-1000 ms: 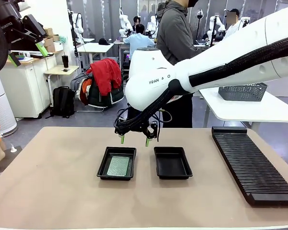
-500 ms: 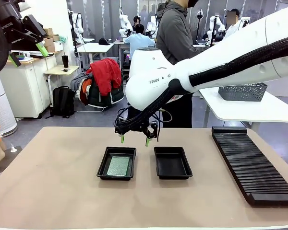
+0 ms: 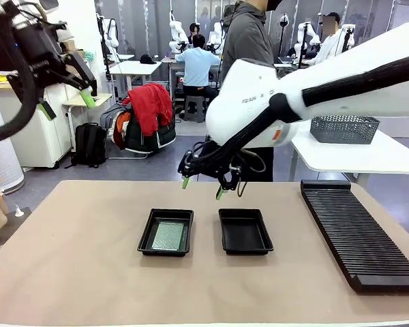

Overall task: Inspect and transfer BCBs to ESD trays.
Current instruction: Pick up the ESD tray and place it on the left side of the table.

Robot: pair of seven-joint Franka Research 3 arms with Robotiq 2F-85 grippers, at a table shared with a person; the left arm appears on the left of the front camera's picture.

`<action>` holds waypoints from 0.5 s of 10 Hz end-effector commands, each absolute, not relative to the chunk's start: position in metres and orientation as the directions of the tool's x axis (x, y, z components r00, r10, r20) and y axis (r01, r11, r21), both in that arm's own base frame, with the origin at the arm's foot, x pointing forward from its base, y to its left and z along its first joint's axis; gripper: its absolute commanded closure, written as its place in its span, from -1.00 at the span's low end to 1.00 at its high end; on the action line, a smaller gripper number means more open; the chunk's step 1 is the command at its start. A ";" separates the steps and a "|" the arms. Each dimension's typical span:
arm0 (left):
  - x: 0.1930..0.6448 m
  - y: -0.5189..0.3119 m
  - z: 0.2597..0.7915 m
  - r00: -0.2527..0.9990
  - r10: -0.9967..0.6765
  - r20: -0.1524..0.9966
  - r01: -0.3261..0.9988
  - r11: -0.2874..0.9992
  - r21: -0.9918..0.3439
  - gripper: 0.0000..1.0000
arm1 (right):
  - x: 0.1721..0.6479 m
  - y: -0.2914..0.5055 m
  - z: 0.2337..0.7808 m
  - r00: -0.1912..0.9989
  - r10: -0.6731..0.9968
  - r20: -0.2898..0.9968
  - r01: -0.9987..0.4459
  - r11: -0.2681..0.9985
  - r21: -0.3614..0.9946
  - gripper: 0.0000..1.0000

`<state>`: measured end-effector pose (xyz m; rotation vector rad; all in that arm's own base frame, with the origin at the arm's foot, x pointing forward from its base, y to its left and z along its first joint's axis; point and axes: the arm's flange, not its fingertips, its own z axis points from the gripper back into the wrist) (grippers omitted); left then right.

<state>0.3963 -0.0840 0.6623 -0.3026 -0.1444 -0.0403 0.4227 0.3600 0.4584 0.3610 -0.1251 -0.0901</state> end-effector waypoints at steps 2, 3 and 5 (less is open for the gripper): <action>0.380 -0.116 0.611 0.985 0.020 0.174 0.024 0.968 -0.248 -1.00 | 0.407 0.315 0.452 0.991 -0.085 0.102 0.026 0.876 0.482 -1.00; 0.381 -0.131 0.594 0.984 0.023 0.174 0.018 0.973 -0.229 -1.00 | 0.406 0.304 0.454 0.991 -0.077 0.112 0.008 0.856 0.517 -1.00; 0.386 -0.156 0.563 0.986 0.018 0.165 0.017 0.977 -0.211 -1.00 | 0.408 0.286 0.456 0.991 -0.069 0.114 -0.007 0.826 0.563 -1.00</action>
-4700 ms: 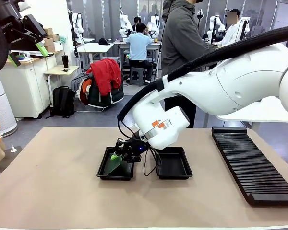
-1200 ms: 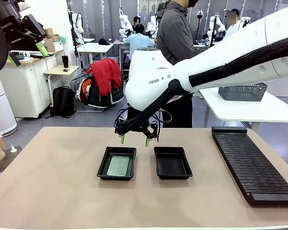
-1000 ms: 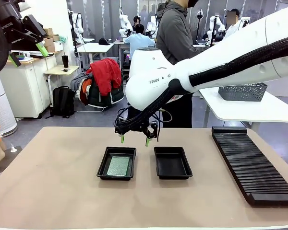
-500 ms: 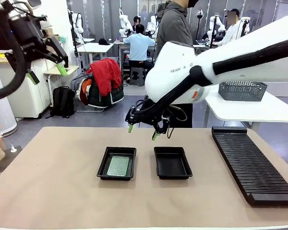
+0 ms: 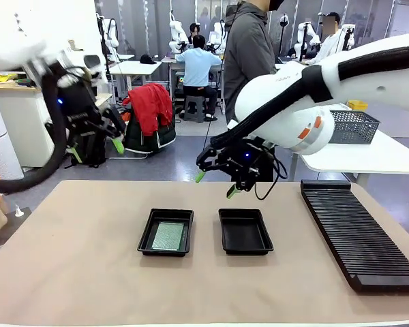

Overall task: Inspect and transfer BCBs to ESD trays.
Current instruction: Pick up the ESD tray and place it on the left side of the table.

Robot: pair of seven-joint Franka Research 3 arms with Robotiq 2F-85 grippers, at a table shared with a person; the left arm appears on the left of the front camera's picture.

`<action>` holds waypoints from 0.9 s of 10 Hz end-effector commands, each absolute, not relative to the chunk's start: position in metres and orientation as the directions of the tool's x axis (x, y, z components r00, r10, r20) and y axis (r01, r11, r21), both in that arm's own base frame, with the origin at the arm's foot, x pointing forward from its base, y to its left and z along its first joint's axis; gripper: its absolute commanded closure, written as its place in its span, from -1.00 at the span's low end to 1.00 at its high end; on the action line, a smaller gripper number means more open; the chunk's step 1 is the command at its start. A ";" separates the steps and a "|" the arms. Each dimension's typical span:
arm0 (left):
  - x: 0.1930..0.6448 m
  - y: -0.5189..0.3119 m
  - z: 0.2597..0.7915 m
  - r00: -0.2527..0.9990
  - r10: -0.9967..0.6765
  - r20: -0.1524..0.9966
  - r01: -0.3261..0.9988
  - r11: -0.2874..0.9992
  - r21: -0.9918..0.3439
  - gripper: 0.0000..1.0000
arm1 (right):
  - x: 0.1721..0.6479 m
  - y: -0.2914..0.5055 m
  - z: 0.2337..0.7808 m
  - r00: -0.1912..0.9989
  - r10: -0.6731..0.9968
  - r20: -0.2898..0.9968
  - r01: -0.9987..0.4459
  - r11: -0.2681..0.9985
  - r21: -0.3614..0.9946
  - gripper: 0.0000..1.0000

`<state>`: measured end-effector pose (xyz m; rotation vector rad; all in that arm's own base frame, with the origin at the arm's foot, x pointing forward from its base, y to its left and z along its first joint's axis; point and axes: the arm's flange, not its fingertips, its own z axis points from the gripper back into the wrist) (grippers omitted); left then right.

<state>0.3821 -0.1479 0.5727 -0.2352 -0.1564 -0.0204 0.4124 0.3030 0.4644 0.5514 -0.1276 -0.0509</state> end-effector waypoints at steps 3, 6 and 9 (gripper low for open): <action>0.407 -0.187 0.531 0.979 0.022 0.202 0.015 0.983 -0.182 -1.00 | 0.417 0.260 0.456 0.996 -0.055 0.066 0.003 0.794 0.609 -1.00; 0.433 -0.216 0.494 0.984 -0.003 0.180 0.025 0.993 -0.119 -1.00 | 0.420 0.237 0.457 0.998 -0.050 0.034 0.016 0.761 0.649 -1.00; 0.454 -0.226 0.464 0.988 -0.029 0.152 0.041 0.996 -0.078 -1.00 | 0.420 0.222 0.451 0.999 -0.051 0.005 0.034 0.726 0.686 -1.00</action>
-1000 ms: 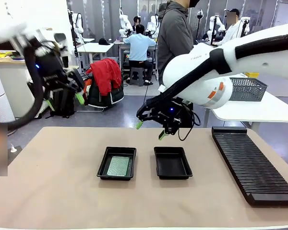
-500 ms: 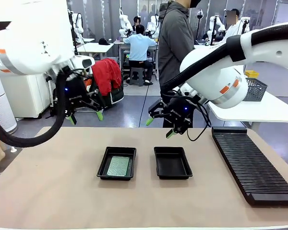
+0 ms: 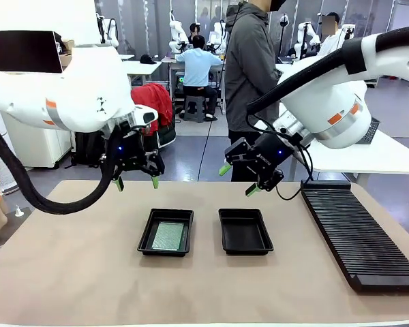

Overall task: Inspect and transfer BCBs to ESD trays.
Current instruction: Pick up the ESD tray and place it on the left side of the table.

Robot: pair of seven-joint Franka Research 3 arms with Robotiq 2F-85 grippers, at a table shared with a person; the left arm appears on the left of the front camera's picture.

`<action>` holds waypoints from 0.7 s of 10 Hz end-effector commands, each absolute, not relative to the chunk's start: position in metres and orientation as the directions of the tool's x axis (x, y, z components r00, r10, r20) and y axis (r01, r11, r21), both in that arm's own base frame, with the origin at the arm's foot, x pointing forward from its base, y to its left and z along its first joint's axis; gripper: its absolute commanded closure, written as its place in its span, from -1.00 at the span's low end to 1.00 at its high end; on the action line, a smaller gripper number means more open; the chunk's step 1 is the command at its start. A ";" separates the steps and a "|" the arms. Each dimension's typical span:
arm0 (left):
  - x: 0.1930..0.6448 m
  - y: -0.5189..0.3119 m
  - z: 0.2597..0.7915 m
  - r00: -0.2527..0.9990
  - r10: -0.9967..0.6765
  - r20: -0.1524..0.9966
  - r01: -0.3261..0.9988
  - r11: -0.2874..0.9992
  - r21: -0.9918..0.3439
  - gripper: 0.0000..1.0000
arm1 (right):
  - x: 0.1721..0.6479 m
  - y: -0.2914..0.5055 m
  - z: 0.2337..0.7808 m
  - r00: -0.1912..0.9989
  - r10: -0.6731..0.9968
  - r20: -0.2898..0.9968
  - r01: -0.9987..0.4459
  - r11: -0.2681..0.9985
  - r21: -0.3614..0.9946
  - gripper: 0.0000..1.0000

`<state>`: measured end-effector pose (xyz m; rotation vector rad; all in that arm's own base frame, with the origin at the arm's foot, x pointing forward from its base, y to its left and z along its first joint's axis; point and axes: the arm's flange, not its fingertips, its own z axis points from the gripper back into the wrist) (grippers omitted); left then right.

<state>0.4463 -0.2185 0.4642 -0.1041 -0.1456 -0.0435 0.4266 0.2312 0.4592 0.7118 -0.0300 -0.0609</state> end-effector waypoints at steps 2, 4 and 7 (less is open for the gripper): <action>0.467 -0.233 0.445 0.987 -0.064 0.144 0.072 0.996 -0.045 -1.00 | 0.418 0.213 0.446 0.998 -0.056 -0.009 0.046 0.703 0.710 -1.00; 0.479 -0.236 0.427 0.984 -0.112 0.140 0.117 0.993 -0.033 -1.00 | 0.425 0.222 0.453 0.997 -0.071 -0.009 0.058 0.733 0.677 -1.00; 0.493 -0.236 0.396 0.983 -0.138 0.120 0.143 0.989 -0.038 -1.00 | 0.425 0.222 0.453 0.997 -0.071 -0.009 0.058 0.733 0.677 -1.00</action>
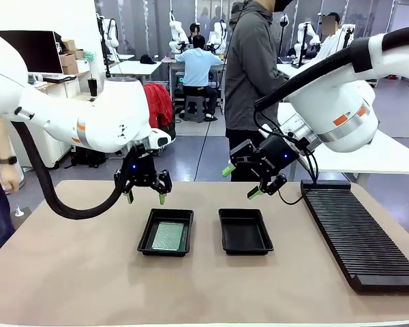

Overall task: Inspect and transfer BCBs to ESD trays.
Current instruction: Pick up the ESD tray and place it on the left side of the table.

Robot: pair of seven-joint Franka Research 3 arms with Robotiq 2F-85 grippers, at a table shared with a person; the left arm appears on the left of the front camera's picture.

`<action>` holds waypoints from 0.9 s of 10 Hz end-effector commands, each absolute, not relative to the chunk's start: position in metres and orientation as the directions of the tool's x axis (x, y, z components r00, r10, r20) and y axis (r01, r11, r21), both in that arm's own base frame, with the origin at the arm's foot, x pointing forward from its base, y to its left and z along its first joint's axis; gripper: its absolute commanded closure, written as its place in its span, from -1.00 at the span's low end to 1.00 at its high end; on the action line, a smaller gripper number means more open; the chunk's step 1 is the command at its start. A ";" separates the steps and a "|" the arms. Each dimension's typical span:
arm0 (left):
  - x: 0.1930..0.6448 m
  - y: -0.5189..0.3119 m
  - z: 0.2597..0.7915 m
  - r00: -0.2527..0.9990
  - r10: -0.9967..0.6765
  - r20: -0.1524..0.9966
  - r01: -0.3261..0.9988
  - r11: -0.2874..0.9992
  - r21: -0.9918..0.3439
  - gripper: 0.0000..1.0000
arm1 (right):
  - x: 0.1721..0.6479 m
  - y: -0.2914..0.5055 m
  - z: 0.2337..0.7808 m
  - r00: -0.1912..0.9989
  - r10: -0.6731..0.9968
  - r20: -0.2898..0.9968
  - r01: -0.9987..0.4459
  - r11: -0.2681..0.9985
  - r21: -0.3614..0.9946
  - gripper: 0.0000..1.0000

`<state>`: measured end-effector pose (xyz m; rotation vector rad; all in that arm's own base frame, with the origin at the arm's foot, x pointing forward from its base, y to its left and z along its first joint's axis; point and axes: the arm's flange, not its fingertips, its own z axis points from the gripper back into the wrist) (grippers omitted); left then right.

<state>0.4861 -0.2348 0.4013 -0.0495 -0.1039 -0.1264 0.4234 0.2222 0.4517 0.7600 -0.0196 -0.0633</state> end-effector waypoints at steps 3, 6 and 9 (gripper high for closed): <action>0.499 -0.232 0.372 0.986 -0.145 0.087 0.149 0.988 -0.036 -1.00 | 0.425 0.222 0.453 0.997 -0.071 -0.009 0.058 0.733 0.677 -1.00; 0.503 -0.227 0.348 0.987 -0.147 0.058 0.149 0.988 -0.029 -1.00 | 0.425 0.222 0.453 0.997 -0.071 -0.009 0.058 0.733 0.677 -1.00; 0.507 -0.227 0.327 0.989 -0.142 0.030 0.143 0.989 -0.035 -1.00 | 0.425 0.222 0.453 0.997 -0.071 -0.009 0.058 0.733 0.677 -1.00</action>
